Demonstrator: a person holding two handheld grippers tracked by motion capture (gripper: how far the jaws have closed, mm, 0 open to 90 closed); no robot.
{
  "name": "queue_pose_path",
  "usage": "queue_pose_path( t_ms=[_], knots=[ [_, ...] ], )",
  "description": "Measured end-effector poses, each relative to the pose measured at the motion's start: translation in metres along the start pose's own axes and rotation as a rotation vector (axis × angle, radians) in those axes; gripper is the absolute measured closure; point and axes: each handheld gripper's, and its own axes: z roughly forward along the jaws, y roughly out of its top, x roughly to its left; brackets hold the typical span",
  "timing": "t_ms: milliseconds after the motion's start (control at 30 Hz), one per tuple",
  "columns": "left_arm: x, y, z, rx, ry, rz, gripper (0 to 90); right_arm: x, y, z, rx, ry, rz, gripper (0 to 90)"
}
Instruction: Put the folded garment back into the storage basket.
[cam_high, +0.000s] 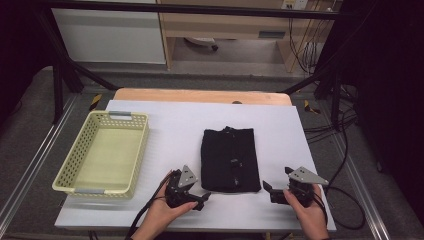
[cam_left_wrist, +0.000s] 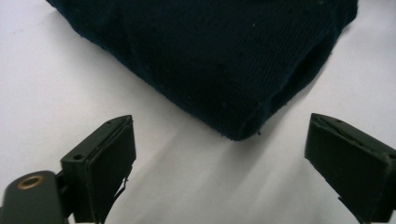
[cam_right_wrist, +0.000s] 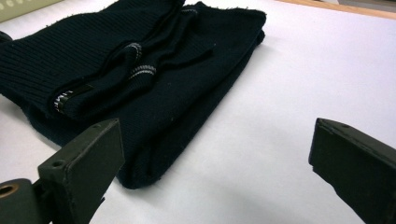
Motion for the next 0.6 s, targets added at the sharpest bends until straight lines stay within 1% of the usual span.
queue_pose_path(
  t_ms=[33, 67, 100, 133, 167, 233, 267, 433, 500, 567, 600],
  knots=[
    [-0.001, 0.000, 0.002, 0.010, 0.003, 0.003, 8.9, 0.000, 0.000, 0.000, 0.000, 0.000, 0.000, 3.5],
    [-0.001, 0.000, 0.004, 0.016, 0.009, 0.002, 13.6, 0.000, 0.000, 0.001, 0.004, 0.003, -0.008, 3.5],
    [-0.001, 0.001, 0.005, 0.021, 0.011, -0.001, 13.6, 0.000, 0.000, 0.001, 0.004, 0.003, -0.008, 3.5],
    [-0.001, 0.001, 0.007, 0.022, 0.005, -0.007, 15.8, 0.001, -0.001, 0.002, 0.009, 0.004, -0.014, 3.5],
    [-0.001, 0.001, 0.008, 0.025, -0.002, -0.012, 15.8, 0.001, -0.001, 0.002, 0.009, 0.004, -0.014, 3.5],
    [-0.001, 0.001, 0.012, 0.037, -0.011, -0.018, 24.2, 0.001, -0.001, 0.003, 0.013, 0.006, -0.015, 3.6],
    [-0.001, 0.001, 0.013, 0.043, -0.010, -0.017, 24.2, 0.001, -0.001, 0.003, 0.013, 0.006, -0.015, 3.6],
    [-0.004, 0.002, 0.021, 0.039, -0.021, -0.017, 32.7, 0.000, -0.001, 0.004, 0.017, 0.008, -0.012, 3.6],
    [-0.005, 0.003, 0.024, 0.035, -0.005, -0.005, 35.6, 0.001, -0.001, 0.005, 0.018, 0.010, -0.013, 3.6],
    [-0.005, 0.005, 0.026, 0.028, -0.001, -0.018, 36.9, 0.000, -0.001, 0.005, 0.022, 0.013, -0.017, 3.6],
    [-0.004, 0.005, 0.027, 0.022, 0.001, -0.027, 40.3, 0.001, -0.001, 0.005, 0.023, 0.015, -0.020, 3.6]
  ],
)
